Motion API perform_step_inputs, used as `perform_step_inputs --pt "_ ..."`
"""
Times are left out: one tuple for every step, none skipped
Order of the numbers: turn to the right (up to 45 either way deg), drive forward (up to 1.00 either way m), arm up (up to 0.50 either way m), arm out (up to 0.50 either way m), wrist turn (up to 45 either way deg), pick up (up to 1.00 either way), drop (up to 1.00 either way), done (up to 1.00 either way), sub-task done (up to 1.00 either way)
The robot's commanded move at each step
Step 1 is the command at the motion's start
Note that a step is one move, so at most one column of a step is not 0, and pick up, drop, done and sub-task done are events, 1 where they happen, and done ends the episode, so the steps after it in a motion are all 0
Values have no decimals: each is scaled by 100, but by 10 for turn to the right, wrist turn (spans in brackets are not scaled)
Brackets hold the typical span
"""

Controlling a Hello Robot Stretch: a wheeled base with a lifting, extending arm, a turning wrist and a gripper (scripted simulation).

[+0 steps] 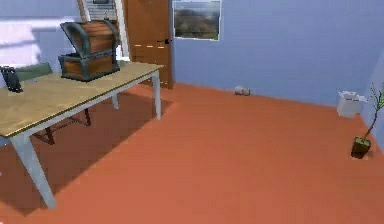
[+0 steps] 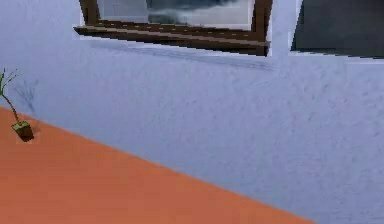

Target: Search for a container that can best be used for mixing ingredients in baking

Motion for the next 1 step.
perform_step_inputs --pt "30 0 0 0 0 0 0 0 0"
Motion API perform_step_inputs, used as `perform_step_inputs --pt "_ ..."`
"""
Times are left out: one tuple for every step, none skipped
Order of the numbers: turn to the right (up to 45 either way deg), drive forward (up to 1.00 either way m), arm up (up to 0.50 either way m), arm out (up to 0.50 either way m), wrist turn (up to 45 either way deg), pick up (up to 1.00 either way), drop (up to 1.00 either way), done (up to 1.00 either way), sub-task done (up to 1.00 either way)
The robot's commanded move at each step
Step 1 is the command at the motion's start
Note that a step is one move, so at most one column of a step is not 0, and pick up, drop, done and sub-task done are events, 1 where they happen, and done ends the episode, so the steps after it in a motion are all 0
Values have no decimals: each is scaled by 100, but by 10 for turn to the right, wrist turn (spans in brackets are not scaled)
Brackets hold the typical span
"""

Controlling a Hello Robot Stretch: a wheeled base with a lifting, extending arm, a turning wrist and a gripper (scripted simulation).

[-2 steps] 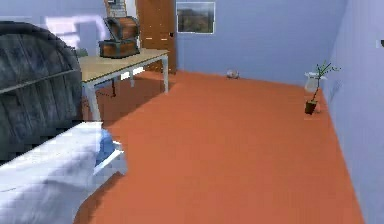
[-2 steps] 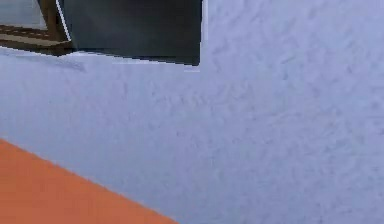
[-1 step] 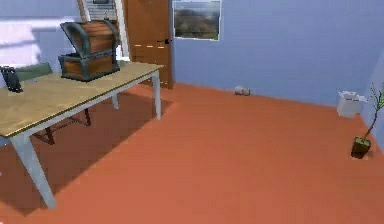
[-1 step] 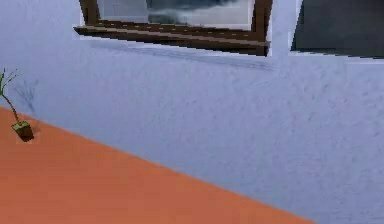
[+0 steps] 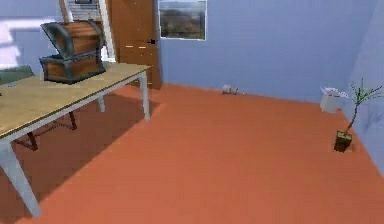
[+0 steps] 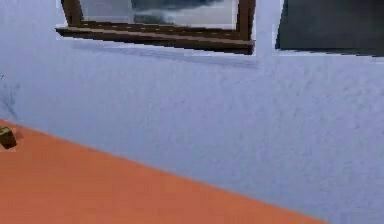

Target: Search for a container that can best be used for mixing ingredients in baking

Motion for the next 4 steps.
perform_step_inputs --pt "0 100 0 0 0 0 0 0 0" --pt "0 100 0 0 0 0 0 0 0" --pt "0 60 0 0 0 0 0 0 0" --pt "-360 0 0 0 0 0 0 0 0"
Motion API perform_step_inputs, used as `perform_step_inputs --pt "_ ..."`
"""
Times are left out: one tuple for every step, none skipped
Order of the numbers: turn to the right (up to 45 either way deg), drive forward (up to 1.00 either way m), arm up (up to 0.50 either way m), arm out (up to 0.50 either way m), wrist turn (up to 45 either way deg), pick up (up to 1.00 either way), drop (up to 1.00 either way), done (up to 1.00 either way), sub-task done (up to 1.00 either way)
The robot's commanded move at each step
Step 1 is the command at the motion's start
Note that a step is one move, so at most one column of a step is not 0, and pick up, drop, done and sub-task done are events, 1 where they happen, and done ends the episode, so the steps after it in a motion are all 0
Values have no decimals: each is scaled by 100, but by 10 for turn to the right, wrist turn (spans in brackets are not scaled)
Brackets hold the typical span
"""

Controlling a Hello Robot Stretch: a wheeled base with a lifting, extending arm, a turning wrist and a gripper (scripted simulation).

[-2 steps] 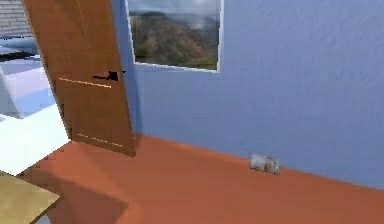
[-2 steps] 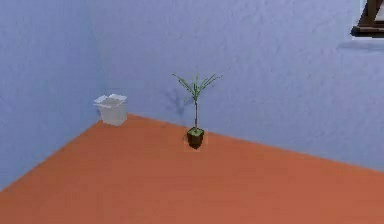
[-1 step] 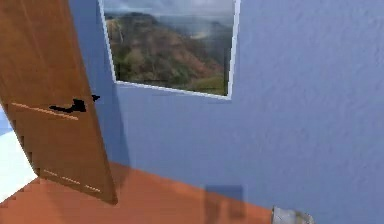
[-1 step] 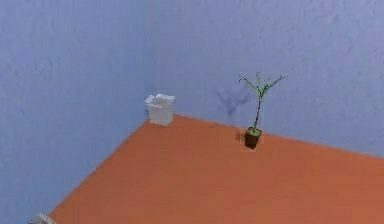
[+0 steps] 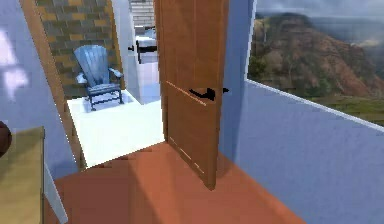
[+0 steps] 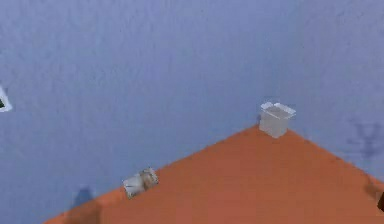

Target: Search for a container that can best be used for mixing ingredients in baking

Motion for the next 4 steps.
perform_step_inputs --pt "0 45 0 0 0 0 0 0 0" --pt "-210 0 0 0 0 0 0 0 0" --pt "0 100 0 0 0 0 0 0 0" --pt "0 65 0 0 0 0 0 0 0"
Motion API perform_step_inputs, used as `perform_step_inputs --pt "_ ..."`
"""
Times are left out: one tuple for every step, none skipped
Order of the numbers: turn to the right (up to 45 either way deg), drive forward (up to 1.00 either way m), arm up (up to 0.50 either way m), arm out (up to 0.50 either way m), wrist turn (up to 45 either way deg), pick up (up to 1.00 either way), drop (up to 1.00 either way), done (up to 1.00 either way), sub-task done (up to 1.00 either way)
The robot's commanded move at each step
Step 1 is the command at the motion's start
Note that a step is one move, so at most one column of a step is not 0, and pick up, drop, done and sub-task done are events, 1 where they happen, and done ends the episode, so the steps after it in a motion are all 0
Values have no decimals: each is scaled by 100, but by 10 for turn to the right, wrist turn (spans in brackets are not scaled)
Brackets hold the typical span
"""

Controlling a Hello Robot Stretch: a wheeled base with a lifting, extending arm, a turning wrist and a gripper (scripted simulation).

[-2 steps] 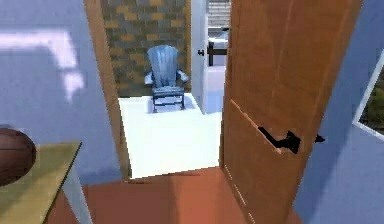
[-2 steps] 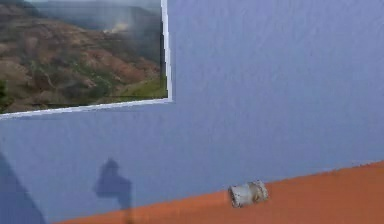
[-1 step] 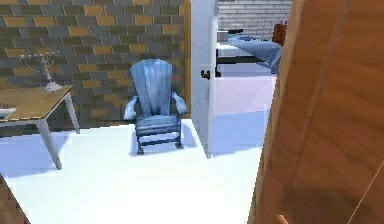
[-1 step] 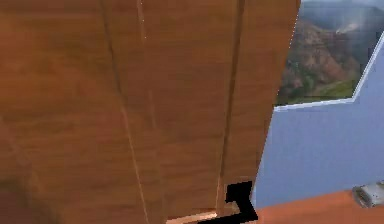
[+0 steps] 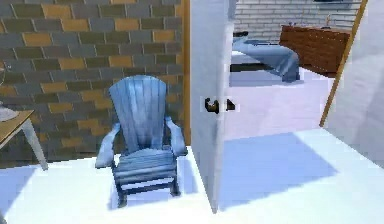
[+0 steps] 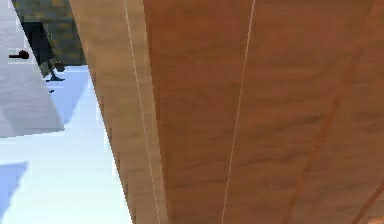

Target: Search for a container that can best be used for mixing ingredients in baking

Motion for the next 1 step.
perform_step_inputs --pt "-120 0 0 0 0 0 0 0 0"
